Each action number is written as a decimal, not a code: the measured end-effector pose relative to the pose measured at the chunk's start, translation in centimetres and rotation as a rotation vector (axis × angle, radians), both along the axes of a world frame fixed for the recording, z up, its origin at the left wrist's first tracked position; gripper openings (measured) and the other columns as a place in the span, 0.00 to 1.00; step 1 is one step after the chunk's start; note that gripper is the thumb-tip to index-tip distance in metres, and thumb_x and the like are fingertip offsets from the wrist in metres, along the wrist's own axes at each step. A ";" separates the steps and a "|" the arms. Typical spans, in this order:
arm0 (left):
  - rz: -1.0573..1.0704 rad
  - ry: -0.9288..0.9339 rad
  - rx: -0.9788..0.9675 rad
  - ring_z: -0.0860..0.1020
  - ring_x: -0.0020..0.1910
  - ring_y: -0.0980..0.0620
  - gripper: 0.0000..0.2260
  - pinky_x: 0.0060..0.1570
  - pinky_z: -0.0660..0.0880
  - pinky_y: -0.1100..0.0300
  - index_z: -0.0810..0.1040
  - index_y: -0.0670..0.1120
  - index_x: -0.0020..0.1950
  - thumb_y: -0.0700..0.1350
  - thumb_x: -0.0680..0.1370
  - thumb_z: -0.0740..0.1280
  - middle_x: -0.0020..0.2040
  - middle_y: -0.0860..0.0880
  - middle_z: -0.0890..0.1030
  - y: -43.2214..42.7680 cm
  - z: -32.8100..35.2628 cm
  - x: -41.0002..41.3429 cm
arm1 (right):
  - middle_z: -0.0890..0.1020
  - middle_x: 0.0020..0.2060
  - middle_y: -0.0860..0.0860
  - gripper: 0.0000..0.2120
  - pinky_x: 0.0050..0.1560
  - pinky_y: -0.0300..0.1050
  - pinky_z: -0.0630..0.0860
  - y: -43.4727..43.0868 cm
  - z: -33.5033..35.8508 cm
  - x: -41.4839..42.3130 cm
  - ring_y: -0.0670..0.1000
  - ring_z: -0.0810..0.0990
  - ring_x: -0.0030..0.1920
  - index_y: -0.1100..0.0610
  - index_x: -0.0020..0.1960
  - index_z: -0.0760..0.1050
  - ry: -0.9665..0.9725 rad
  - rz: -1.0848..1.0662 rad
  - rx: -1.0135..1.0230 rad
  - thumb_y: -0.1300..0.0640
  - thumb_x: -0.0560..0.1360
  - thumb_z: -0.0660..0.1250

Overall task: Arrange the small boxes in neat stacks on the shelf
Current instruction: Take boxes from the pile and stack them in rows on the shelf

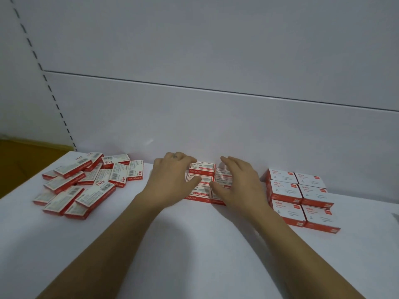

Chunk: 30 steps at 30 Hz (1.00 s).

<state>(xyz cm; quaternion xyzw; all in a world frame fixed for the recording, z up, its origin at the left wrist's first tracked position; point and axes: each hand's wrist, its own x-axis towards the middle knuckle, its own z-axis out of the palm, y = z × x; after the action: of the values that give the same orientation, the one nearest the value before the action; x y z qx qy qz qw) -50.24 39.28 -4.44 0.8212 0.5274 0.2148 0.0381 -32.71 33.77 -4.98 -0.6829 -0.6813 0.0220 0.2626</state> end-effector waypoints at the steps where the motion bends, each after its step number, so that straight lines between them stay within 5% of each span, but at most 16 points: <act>1: 0.000 0.037 0.002 0.66 0.68 0.52 0.23 0.67 0.59 0.50 0.68 0.56 0.70 0.62 0.76 0.62 0.69 0.54 0.71 -0.2 0.4 -0.5 | 0.66 0.73 0.48 0.33 0.72 0.47 0.56 0.2 0.2 -0.3 0.49 0.60 0.73 0.50 0.74 0.61 -0.032 0.020 0.002 0.41 0.73 0.67; 8: 0.150 0.133 -0.073 0.63 0.70 0.50 0.24 0.69 0.58 0.51 0.66 0.56 0.71 0.62 0.77 0.61 0.72 0.53 0.68 -0.9 1.5 -8.1 | 0.65 0.73 0.48 0.32 0.72 0.45 0.51 2.2 1.2 -5.4 0.50 0.59 0.73 0.49 0.73 0.63 -0.152 0.182 -0.024 0.40 0.73 0.65; 15: 0.330 0.216 -0.091 0.61 0.73 0.49 0.28 0.71 0.56 0.47 0.61 0.58 0.74 0.66 0.76 0.58 0.75 0.53 0.64 -2.2 2.2 -15.6 | 0.72 0.67 0.50 0.27 0.65 0.50 0.63 5.0 1.8 -14.1 0.53 0.70 0.65 0.49 0.71 0.66 -0.191 0.321 -0.116 0.40 0.75 0.62; 26: 0.288 0.221 -0.085 0.62 0.72 0.50 0.35 0.70 0.57 0.48 0.59 0.57 0.75 0.71 0.71 0.54 0.74 0.54 0.65 -3.5 0.6 -21.3 | 0.75 0.60 0.51 0.30 0.58 0.49 0.68 8.0 1.3 -20.0 0.55 0.73 0.59 0.47 0.69 0.68 -0.267 0.418 -0.244 0.38 0.70 0.67; 30: 0.249 0.206 -0.085 0.62 0.71 0.50 0.37 0.70 0.57 0.48 0.60 0.57 0.74 0.71 0.68 0.51 0.74 0.54 0.66 -3.3 0.1 -21.9 | 0.70 0.68 0.49 0.32 0.64 0.48 0.64 7.1 1.7 -21.0 0.54 0.68 0.64 0.46 0.73 0.62 -0.375 0.548 -0.196 0.49 0.71 0.67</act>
<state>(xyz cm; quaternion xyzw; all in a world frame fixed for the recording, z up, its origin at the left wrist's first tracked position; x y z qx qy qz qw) -72.18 35.94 -4.36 0.7647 0.6348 0.1100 -0.0085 -53.71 40.82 -3.28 -0.4886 -0.8705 0.0312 0.0504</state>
